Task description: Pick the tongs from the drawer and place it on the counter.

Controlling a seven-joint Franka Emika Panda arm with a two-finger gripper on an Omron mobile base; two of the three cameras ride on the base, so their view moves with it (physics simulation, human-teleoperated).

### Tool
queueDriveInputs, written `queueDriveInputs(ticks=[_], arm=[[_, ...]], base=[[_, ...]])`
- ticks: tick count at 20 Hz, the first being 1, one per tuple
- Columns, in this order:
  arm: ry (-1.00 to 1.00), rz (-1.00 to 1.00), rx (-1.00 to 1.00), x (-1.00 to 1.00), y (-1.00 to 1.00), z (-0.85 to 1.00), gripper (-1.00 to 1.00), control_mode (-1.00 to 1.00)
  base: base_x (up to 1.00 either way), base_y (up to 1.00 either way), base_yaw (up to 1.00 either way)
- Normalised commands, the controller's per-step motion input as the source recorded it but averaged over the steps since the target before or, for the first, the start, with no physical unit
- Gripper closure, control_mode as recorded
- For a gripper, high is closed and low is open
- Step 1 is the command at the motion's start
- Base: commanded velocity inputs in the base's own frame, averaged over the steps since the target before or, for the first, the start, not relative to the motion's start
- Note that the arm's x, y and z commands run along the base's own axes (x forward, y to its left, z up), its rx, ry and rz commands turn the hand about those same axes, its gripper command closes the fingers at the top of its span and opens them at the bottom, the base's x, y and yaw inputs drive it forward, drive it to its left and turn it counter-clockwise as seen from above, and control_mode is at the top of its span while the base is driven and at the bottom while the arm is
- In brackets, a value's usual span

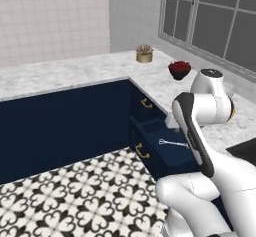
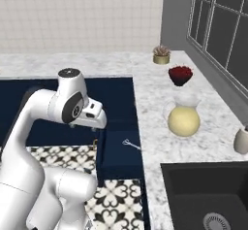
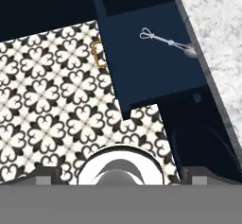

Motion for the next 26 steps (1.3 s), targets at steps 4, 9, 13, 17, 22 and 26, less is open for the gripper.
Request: queueDriveInputs(ticks=[4,9,13,17,22,26], arm=[[0.0,0.0,0.0,0.0,0.0,0.0,-1.0,1.0],[0.06,0.28,0.01,0.86,-0.07,-0.63,-1.0,-1.0],[0.02,0.04,-0.01,1.0,0.01,-0.98,-1.0,-1.0],[0.11,0.0,-0.01,1.0,0.0,-0.74,-1.0,-1.0],[0.1,0.0,0.0,0.93,-0.04,-0.65,-1.0,-1.0],[0.01,0.0,0.0,0.76,-0.01,-0.67,-1.0,-1.0]], base=[[0.09,-0.5,0.52],[0.0,0.0,0.0],[0.0,0.0,0.0],[0.0,0.0,0.0],[0.0,0.0,0.0],[0.0,0.0,0.0]])
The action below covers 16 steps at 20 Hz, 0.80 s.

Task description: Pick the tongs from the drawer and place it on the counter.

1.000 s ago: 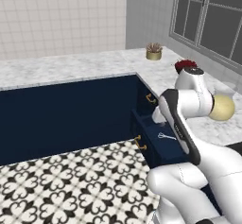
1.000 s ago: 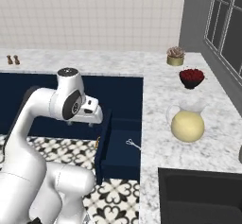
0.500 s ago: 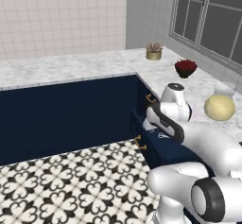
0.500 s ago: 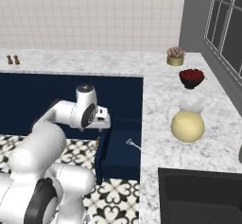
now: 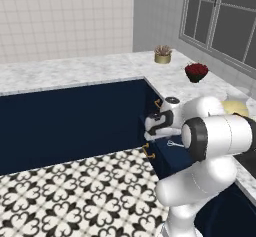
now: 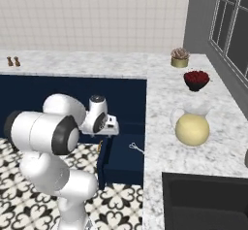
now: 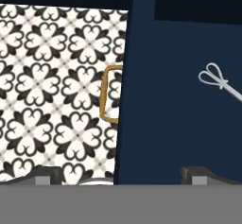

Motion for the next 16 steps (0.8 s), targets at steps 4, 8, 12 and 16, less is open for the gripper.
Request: queueDriveInputs(ticks=[4,8,12,16], arm=[[0.0,0.0,0.0,0.77,-0.03,-0.68,-1.0,-1.0],[0.01,0.0,0.0,0.51,0.0,-0.79,-1.0,-1.0],[0.03,0.03,-0.02,-0.1,0.79,-1.0,-1.0,-1.0],[0.09,0.07,-0.08,-0.24,1.0,-1.0,-1.0,-1.0]], base=[[0.0,0.0,0.0],[0.0,0.0,0.0],[0.0,0.0,0.0],[0.0,0.0,0.0]])
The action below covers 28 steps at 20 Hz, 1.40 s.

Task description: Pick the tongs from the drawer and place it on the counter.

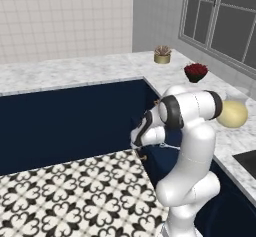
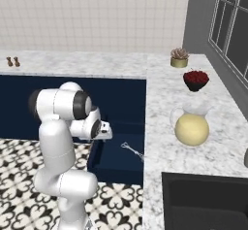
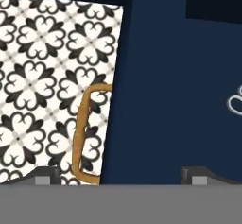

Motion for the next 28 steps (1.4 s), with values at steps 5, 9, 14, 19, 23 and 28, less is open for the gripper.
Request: queueDriveInputs(ticks=[5,9,14,19,23,28], arm=[[0.18,0.09,-0.14,-0.06,1.0,-0.91,-1.0,-1.0],[0.05,0.06,-0.05,-0.21,1.0,-0.25,-1.0,-1.0],[0.01,-0.03,0.02,-0.36,0.55,0.15,-1.0,-1.0],[0.01,0.0,0.09,-0.34,-0.6,1.0,-1.0,-1.0],[0.1,0.05,0.03,-0.23,-0.81,0.99,-1.0,-1.0],[0.07,0.22,0.0,-0.08,-0.85,0.33,-1.0,-1.0]], base=[[0.0,0.0,0.0],[0.0,0.0,0.0],[0.0,0.0,0.0],[0.0,0.0,0.0],[0.0,0.0,0.0],[0.0,0.0,0.0]])
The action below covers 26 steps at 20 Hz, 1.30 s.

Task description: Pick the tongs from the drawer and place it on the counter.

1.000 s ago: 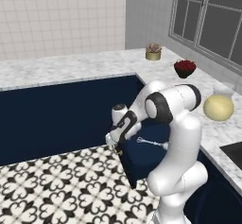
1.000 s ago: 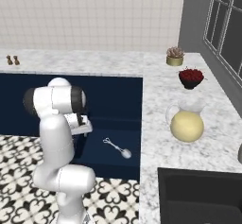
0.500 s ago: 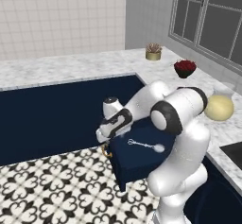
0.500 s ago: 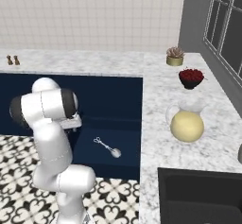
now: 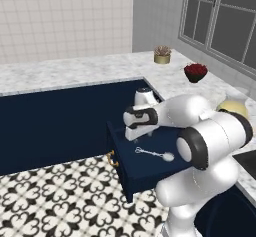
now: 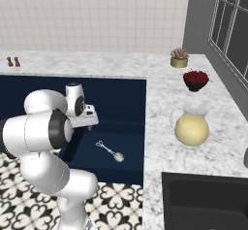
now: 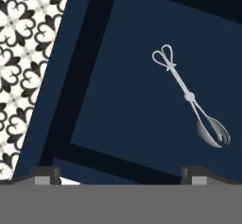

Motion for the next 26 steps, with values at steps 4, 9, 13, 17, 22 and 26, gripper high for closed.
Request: queueDriveInputs(ticks=[4,9,13,17,22,26], arm=[[0.0,0.44,0.0,-0.02,-0.64,0.03,-1.0,-1.0],[0.02,0.38,0.0,0.24,-0.45,-0.23,-1.0,-1.0],[0.03,0.08,-0.04,0.57,-0.24,-0.62,-1.0,-1.0],[0.0,0.0,-0.01,0.27,-0.13,-0.71,-1.0,-1.0],[0.0,0.0,0.01,0.45,-0.3,-0.63,-1.0,-1.0],[0.01,0.0,0.0,0.52,-0.18,-0.53,-1.0,-1.0]], base=[[0.0,0.0,0.0],[0.0,0.0,0.0],[0.0,0.0,0.0],[0.0,0.0,0.0],[0.0,0.0,0.0],[0.0,0.0,0.0]])
